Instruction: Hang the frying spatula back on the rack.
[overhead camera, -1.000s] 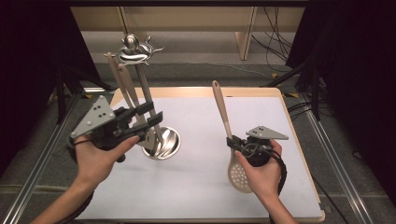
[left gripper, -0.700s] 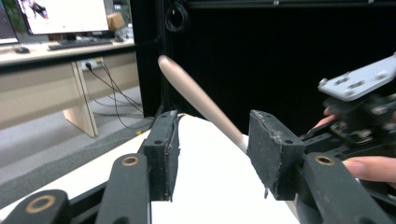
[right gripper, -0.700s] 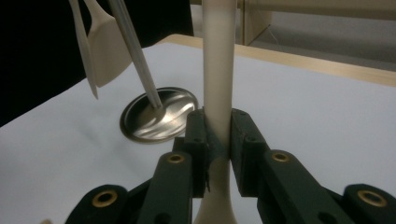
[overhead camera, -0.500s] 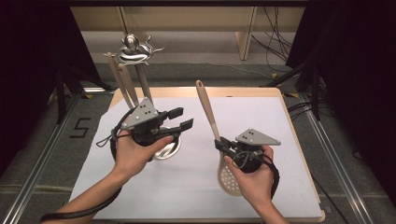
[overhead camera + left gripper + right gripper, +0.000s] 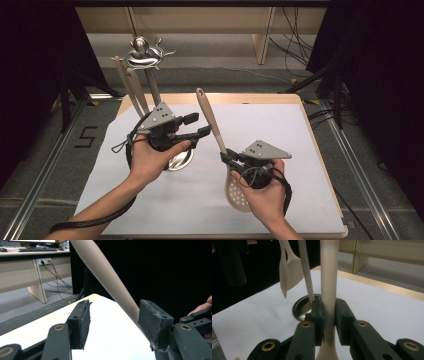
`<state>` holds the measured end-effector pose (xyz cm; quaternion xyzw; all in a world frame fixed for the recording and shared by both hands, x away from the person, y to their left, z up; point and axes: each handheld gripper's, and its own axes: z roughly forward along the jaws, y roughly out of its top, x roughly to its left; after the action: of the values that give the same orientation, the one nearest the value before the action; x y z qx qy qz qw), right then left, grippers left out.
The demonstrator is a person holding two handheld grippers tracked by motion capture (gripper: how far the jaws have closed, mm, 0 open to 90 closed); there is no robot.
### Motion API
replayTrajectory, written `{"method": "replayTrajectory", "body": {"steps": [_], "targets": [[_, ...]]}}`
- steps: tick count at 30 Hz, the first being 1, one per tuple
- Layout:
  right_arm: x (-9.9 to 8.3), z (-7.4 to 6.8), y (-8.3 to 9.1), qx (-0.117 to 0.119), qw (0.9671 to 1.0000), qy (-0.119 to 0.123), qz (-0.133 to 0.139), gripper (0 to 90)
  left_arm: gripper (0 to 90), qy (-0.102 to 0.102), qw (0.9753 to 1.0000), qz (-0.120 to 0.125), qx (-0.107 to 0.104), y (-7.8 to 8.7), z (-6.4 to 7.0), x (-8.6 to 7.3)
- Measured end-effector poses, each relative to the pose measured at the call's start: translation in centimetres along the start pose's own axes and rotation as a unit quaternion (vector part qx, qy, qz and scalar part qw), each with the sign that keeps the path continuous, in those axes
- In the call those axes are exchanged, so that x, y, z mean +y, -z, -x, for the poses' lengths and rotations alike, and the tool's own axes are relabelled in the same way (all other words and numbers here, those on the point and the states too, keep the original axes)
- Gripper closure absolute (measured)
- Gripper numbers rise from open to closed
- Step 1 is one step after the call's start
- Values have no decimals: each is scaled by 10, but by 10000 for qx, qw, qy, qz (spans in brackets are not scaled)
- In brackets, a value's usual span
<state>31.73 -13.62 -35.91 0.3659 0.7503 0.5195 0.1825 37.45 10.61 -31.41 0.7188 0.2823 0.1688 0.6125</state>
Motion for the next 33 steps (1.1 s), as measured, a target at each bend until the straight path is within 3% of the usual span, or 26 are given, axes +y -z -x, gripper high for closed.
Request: {"method": "replayTrajectory", "body": {"steps": [6, 8, 9, 13, 14, 15, 17, 22, 24, 27, 28, 32, 33], "targets": [[1, -1, -1, 5, 9999, 132, -7, 793, 424, 173, 9998, 15, -116, -1, -2, 0], [0, -3, -2, 58, 10000, 24, -1, 793, 430, 243, 9994, 99, -233, -2, 0, 0], [0, -2, -2, 18, 9999, 148, 12, 792, 430, 231, 9993, 94, -271, -3, 1, 0], [-1, -4, -4, 43, 9999, 139, -24, 793, 448, 207, 9991, 60, -367, -6, 5, 1], [0, -4, -3, 12, 9997, 251, -35, 793, 456, 207, 9991, 60, -367, -6, 5, 1], [-1, -6, -4, 52, 9999, 148, -64, 792, 469, 172, 9991, 50, -388, -7, 6, 1], [-1, -6, -4, 79, 9998, 181, -40, 793, 490, 179, 9990, 41, -419, -8, 6, 1], [0, -9, -3, 27, 9998, 172, -89, 792, 640, 131, 9985, 168, -496, -6, 8, 2], [-1, -7, -7, 37, 9992, 398, -11, 792, 669, 119, 9976, 209, -645, -4, 11, 3], [-2, -9, -8, 110, 9994, 323, -98, 791, 706, 79, 9969, 231, -755, -2, 15, 3], [-2, -10, -9, 86, 9991, 382, -133, 789, 719, 137, 9957, 242, -886, 0, 18, 4], [-1, -14, -12, 126, 9993, 353, -77, 787, 739, 61, 9950, 245, -966, 2, 21, 6], [1, -13, -13, 111, 9984, 558, -13, 784, 741, 39, 9947, 257, -996, 4, 22, 7]]}}
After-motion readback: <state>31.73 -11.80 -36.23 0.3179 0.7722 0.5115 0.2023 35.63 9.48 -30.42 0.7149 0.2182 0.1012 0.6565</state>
